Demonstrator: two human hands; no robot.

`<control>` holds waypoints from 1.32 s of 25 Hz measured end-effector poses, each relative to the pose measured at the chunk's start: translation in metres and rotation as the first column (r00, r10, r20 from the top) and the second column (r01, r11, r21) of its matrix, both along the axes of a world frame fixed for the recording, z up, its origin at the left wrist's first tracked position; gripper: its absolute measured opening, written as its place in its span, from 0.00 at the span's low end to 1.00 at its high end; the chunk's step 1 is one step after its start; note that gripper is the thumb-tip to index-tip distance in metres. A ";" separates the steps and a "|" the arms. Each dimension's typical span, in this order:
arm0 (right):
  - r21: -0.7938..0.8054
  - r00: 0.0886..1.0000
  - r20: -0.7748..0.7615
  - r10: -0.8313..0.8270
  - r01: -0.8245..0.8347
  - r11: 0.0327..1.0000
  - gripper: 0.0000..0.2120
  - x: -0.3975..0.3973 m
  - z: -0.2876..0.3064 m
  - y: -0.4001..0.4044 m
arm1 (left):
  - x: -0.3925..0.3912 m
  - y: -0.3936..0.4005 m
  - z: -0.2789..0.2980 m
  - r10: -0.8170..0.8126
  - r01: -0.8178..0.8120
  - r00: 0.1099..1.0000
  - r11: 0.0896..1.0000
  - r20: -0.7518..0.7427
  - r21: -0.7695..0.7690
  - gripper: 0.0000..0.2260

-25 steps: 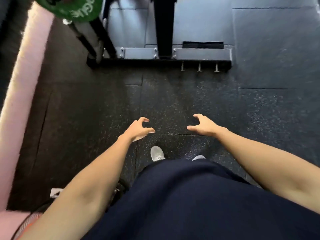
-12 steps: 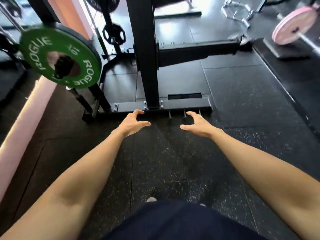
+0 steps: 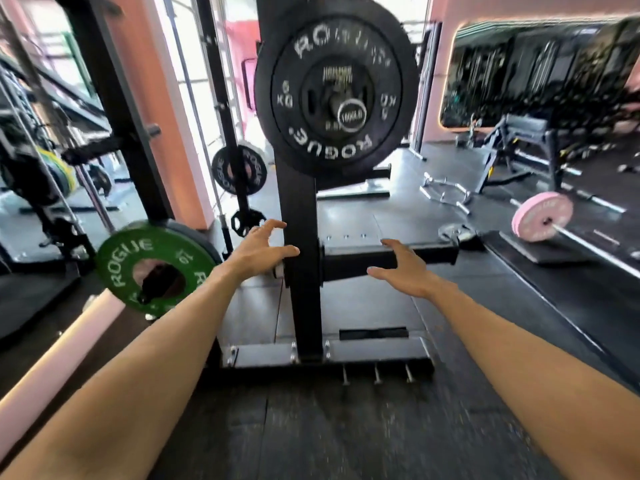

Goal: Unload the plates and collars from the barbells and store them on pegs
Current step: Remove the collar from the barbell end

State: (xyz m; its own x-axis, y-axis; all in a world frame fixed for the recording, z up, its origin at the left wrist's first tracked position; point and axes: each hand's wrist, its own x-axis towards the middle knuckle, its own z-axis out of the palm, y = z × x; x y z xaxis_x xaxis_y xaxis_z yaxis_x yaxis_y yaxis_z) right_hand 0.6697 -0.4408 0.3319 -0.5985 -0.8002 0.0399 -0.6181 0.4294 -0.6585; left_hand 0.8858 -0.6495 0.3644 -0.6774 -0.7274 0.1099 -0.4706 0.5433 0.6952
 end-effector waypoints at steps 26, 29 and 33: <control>-0.271 0.923 -0.385 -0.023 -0.089 0.958 0.33 -0.145 0.238 -0.118 | -0.160 -0.097 0.205 0.018 -0.102 0.955 0.957 -0.297 -0.270 0.20; -0.259 0.932 -0.361 0.003 -0.103 0.960 0.32 -0.166 0.237 -0.160 | -0.191 -0.133 0.200 0.007 -0.098 0.959 0.946 -0.284 -0.308 0.19; -0.228 0.934 -0.358 0.004 -0.092 0.969 0.28 -0.188 0.229 -0.210 | -0.224 -0.173 0.189 0.011 -0.078 0.974 0.954 -0.228 -0.288 0.19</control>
State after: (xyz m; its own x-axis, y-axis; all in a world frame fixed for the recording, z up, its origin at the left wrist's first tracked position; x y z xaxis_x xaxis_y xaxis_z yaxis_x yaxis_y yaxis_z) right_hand 0.4815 -0.6504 0.5609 -0.4716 -0.7684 0.4327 -0.8444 0.2521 -0.4727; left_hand 0.6620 -0.8229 0.5537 -0.5790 -0.6691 0.4660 -0.3517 0.7205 0.5976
